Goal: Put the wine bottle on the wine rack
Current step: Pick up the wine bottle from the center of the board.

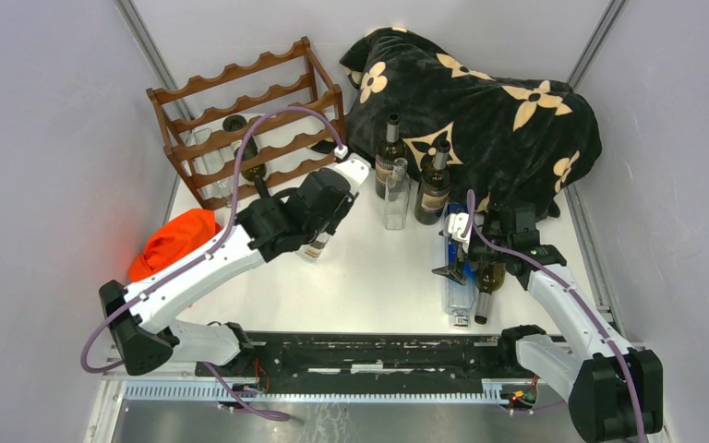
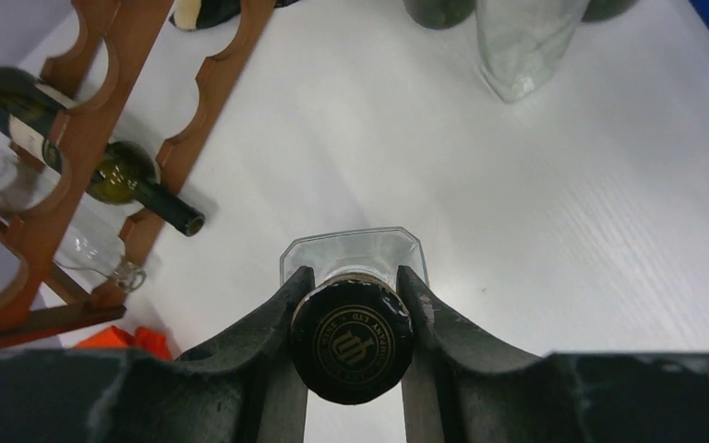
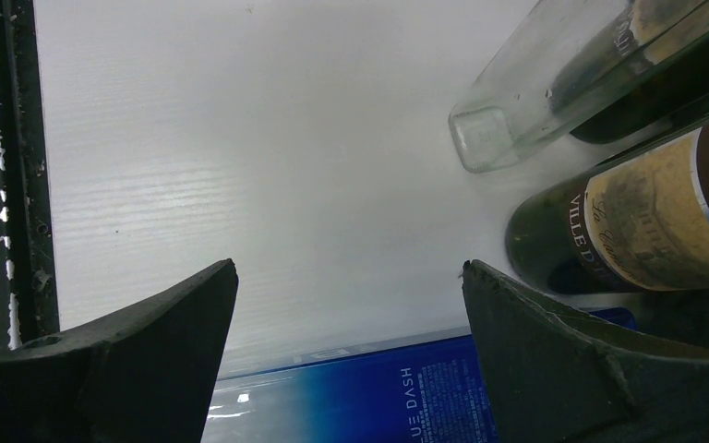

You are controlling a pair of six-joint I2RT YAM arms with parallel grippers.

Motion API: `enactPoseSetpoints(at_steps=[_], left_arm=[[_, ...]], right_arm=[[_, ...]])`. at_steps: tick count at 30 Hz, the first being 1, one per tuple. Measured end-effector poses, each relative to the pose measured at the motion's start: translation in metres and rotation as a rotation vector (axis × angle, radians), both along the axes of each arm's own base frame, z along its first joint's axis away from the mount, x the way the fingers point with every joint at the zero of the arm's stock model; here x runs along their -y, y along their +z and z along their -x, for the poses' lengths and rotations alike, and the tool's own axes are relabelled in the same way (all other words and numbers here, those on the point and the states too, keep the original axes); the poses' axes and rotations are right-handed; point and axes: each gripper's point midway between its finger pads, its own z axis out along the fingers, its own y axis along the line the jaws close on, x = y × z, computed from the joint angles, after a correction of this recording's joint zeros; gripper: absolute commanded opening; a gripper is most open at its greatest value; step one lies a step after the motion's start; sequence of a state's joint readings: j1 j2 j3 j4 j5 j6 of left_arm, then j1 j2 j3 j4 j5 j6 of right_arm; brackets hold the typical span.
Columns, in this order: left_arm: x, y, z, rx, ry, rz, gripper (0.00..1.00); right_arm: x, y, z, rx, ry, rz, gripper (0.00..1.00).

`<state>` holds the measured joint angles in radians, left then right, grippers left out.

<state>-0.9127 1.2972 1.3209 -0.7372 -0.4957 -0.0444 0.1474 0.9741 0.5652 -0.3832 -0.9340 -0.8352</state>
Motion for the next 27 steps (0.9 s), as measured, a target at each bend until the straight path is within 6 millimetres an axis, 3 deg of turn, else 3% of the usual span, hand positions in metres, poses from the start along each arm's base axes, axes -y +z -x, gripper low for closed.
enactPoseSetpoints(at_steps=[7, 14, 27], left_arm=[[0.012, 0.000, 0.030, 0.016, -0.208, -0.147, 0.02], [0.035, -0.039, 0.066, -0.023, -0.402, -0.345, 0.02], [0.045, -0.070, 0.088, 0.009, -0.576, -0.514, 0.02]], right_arm=[[0.000, -0.003, 0.000, -0.012, 0.000, 0.002, 0.98], [0.000, -0.004, 0.000, -0.018, 0.000, 0.003, 0.98], [0.000, -0.004, 0.000, -0.017, 0.000, 0.004, 0.98]])
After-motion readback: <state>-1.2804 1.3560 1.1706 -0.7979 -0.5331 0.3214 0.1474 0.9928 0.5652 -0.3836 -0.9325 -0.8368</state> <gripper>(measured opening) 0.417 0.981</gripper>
